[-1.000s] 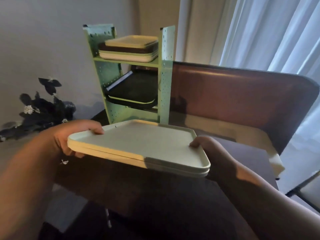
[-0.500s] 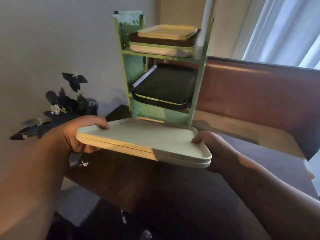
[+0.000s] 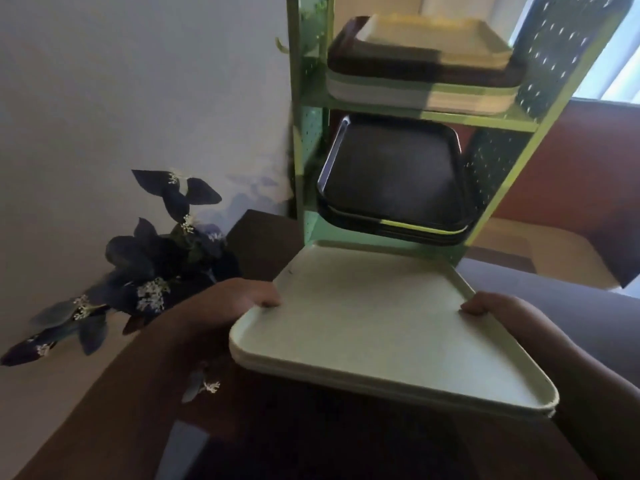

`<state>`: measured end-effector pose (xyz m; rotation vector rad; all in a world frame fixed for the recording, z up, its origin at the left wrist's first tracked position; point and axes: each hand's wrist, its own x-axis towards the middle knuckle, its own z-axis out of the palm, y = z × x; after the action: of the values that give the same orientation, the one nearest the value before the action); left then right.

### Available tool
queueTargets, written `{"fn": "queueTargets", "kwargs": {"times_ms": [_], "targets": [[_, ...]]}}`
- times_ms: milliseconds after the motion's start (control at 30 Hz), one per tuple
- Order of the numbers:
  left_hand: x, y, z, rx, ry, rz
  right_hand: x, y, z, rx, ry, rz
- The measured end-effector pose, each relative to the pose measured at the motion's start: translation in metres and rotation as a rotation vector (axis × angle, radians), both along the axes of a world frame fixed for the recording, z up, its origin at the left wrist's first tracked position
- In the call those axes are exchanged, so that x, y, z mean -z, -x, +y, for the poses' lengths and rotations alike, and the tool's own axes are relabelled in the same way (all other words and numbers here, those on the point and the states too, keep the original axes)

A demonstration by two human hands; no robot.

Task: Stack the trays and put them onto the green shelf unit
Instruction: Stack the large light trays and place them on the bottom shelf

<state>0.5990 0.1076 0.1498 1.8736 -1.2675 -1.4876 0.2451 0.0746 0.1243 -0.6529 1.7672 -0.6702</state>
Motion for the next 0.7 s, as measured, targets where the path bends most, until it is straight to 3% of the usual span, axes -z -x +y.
{"fn": "queueTargets", "kwargs": {"times_ms": [167,267,500,700], "targets": [[0.022,0.016,-0.024,-0.131,-0.029,0.157,0.005,0.003,-0.004,0.089,0.059,-0.002],[0.038,0.028,-0.041,-0.212,-0.080,0.188,0.011,-0.003,-0.014,0.134,0.126,-0.045],[0.086,0.042,-0.079,-0.304,-0.050,0.188,0.049,-0.005,-0.019,0.173,0.053,-0.179],[0.132,0.044,-0.109,-0.258,0.033,0.076,0.098,-0.004,-0.004,-0.078,-0.163,0.002]]}}
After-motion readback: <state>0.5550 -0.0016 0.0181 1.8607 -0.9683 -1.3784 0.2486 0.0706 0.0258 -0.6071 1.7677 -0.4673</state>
